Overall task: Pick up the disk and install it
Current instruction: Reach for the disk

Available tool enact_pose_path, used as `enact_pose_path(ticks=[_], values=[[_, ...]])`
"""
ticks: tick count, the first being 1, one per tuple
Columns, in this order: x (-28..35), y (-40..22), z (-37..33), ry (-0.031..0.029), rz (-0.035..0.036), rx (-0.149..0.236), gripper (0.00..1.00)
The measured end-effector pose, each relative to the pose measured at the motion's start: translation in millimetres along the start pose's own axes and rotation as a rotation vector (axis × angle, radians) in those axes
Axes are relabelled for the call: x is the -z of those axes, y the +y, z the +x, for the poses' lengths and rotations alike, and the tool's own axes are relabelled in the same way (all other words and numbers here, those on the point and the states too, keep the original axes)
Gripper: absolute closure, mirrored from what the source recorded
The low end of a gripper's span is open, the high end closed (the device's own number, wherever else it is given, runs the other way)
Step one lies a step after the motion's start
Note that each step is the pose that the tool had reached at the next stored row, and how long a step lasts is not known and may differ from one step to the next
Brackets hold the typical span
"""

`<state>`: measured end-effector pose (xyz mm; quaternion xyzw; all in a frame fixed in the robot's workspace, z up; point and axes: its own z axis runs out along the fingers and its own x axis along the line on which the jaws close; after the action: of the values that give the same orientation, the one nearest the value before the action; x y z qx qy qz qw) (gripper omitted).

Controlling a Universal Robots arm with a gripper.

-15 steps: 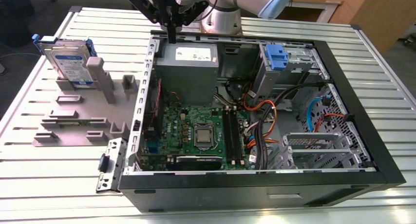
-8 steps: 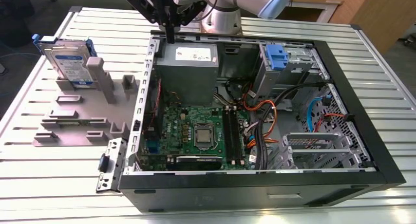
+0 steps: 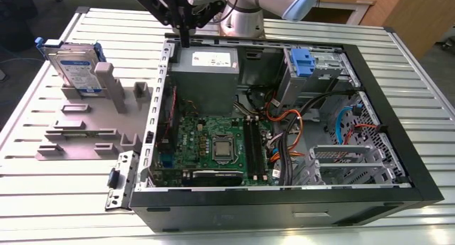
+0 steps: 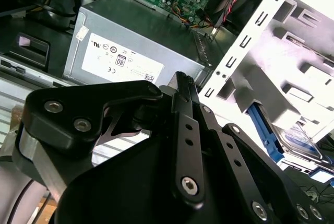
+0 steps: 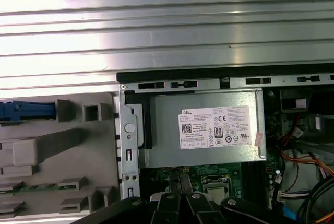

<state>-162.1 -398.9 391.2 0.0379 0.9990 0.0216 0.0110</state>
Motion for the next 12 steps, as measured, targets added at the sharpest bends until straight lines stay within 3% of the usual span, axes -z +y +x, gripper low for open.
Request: enact_pose_path(ticks=[12], values=[[0.0,-0.2,3.1,0.0,-0.0001,0.0,0.89]])
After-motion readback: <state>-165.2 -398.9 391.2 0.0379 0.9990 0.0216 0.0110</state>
